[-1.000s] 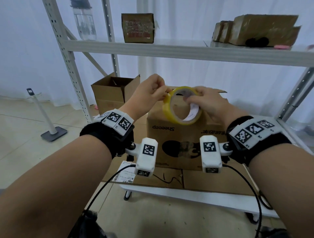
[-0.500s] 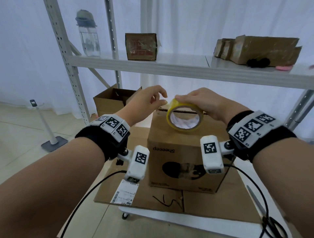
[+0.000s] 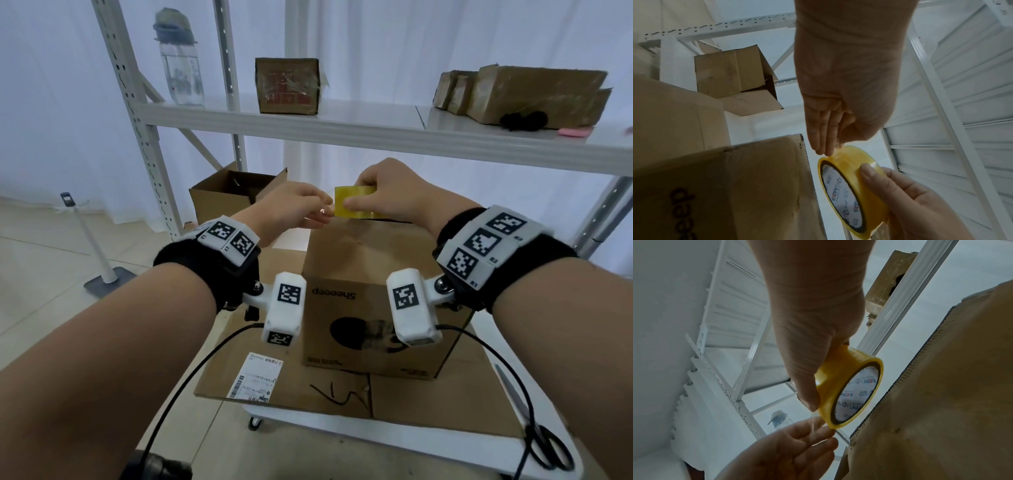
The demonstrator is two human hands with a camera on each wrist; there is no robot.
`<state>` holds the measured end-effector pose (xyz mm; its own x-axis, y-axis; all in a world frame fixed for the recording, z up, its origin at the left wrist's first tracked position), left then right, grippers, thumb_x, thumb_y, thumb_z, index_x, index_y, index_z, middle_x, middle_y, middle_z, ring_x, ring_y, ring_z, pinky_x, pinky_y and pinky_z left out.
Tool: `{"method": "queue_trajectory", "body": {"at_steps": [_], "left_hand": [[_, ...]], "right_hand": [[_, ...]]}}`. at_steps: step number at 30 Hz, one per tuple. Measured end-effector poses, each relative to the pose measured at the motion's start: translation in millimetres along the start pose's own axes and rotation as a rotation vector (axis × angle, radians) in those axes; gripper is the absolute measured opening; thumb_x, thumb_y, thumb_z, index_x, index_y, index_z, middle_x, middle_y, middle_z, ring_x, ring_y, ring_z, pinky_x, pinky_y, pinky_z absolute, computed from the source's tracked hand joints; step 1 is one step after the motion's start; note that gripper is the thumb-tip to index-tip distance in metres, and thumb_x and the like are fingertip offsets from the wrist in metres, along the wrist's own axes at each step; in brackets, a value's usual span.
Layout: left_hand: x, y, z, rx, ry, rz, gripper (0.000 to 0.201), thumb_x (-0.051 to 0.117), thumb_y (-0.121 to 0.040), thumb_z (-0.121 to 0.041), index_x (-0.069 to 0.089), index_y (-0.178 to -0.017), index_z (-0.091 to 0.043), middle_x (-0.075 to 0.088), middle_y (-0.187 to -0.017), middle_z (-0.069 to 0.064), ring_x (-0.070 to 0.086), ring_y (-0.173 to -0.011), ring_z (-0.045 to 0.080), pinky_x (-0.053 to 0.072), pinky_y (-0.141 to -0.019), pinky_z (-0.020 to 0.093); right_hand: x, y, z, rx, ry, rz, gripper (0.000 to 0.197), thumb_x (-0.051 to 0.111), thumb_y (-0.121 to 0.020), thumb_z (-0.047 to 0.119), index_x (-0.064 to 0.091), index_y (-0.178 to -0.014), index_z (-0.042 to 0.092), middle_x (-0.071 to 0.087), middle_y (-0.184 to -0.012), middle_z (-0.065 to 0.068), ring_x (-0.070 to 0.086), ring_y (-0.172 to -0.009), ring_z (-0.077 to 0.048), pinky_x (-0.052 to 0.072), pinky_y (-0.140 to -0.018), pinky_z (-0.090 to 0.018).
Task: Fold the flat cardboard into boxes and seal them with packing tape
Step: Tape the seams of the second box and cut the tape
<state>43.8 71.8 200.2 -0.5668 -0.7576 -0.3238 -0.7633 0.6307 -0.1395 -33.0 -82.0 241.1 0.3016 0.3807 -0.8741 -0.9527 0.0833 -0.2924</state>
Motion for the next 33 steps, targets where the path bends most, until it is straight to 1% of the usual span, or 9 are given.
{"method": "queue_trajectory", "body": {"at_steps": [5,11,19,24,26,28,30,32,33], "left_hand": [[2.9,-1.8,1.2,0.073,-0.104,-0.141,0.025,0.061,-0.093,-0.025,0.066,-0.099,-0.001,0.070,-0.086,0.005,0.067,-0.076,0.011,0.055,-0.066,0.018],[-2.7,-8.7,-0.3,0.160,-0.183,-0.313,0.014,0.064,-0.091,-0.018,0.068,-0.087,-0.005,0.068,-0.074,0.001,0.063,-0.065,0.007,0.056,-0.073,0.024],[-9.9,-17.6,2.8,0.232,-0.227,-0.366,0.014,0.063,-0.093,-0.020,0.068,-0.093,-0.007,0.068,-0.075,-0.003,0.063,-0.069,0.008,0.054,-0.072,0.020],[-6.2,-26.8,14.8,0.167,-0.232,-0.321,0.024,0.062,-0.093,-0.019,0.068,-0.112,-0.006,0.069,-0.088,-0.003,0.063,-0.073,0.005,0.053,-0.070,0.018],[-0.4,-29.4,24.4,0.105,-0.219,-0.248,0.046,0.066,-0.091,-0.022,0.055,-0.132,-0.007,0.067,-0.108,0.002,0.064,-0.089,0.010,0.054,-0.074,0.020],[5.1,-31.4,33.5,0.035,-0.227,-0.188,0.081,0.071,-0.086,-0.030,0.027,-0.151,-0.011,0.057,-0.133,0.005,0.056,-0.118,0.017,0.053,-0.091,0.029],[7.9,-31.6,40.5,-0.028,-0.283,-0.161,0.108,0.075,-0.081,-0.035,-0.002,-0.155,-0.018,0.034,-0.152,0.007,0.034,-0.139,0.022,0.037,-0.110,0.040],[8.9,-26.9,45.7,-0.118,-0.383,-0.128,0.115,0.075,-0.080,-0.039,-0.012,-0.152,-0.024,0.011,-0.159,0.009,0.021,-0.144,0.026,0.026,-0.114,0.042],[8.9,-23.2,49.7,-0.185,-0.382,-0.086,0.115,0.075,-0.079,-0.043,-0.013,-0.152,-0.027,0.010,-0.159,0.009,0.025,-0.142,0.029,0.031,-0.112,0.044]], "right_hand": [[5.7,0.9,2.5,-0.023,0.025,-0.041,0.029,0.068,-0.086,0.034,0.067,-0.084,0.005,0.051,-0.070,-0.001,0.047,-0.067,-0.015,0.035,-0.057,-0.024],[9.6,-2.4,-0.1,-0.055,0.160,-0.080,0.029,0.057,-0.093,0.044,0.056,-0.090,0.015,0.051,-0.082,0.002,0.049,-0.080,-0.019,0.035,-0.071,-0.031],[12.1,-13.8,-16.2,0.113,0.394,-0.155,0.032,0.042,-0.097,0.054,0.052,-0.105,0.024,0.054,-0.092,0.003,0.049,-0.093,-0.022,0.024,-0.090,-0.041],[26.6,-24.7,-22.0,0.199,0.303,-0.136,0.038,0.047,-0.099,0.042,0.049,-0.132,0.024,0.057,-0.124,-0.007,0.043,-0.121,-0.029,0.029,-0.077,-0.034],[36.7,-23.5,-26.9,0.203,0.229,-0.167,0.035,0.049,-0.100,0.037,0.050,-0.132,0.022,0.055,-0.130,-0.007,0.042,-0.124,-0.028,0.029,-0.078,-0.031],[49.0,-18.8,-29.2,0.177,0.197,-0.208,0.030,0.050,-0.100,0.033,0.051,-0.125,0.016,0.054,-0.128,-0.009,0.040,-0.126,-0.028,0.033,-0.079,-0.032],[58.3,-12.8,-32.2,0.171,0.188,-0.235,0.032,0.050,-0.100,0.032,0.051,-0.125,0.012,0.054,-0.127,-0.011,0.036,-0.130,-0.029,0.039,-0.085,-0.038],[62.2,-6.7,-37.3,0.187,0.165,-0.268,0.032,0.049,-0.100,0.033,0.052,-0.123,0.010,0.056,-0.124,-0.012,0.036,-0.130,-0.030,0.040,-0.090,-0.041],[63.0,-4.5,-40.3,0.194,0.162,-0.284,0.032,0.049,-0.100,0.033,0.052,-0.122,0.010,0.056,-0.122,-0.013,0.036,-0.128,-0.031,0.040,-0.089,-0.041]]}}
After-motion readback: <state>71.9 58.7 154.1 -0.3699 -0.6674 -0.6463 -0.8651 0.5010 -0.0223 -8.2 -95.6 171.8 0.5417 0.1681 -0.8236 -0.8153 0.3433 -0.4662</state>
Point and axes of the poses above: each hand's wrist, its own y-axis away from the middle knuckle, its own x-axis out of the palm, z = x × y, the point moved 2 cm from there along -y, towards the middle knuckle
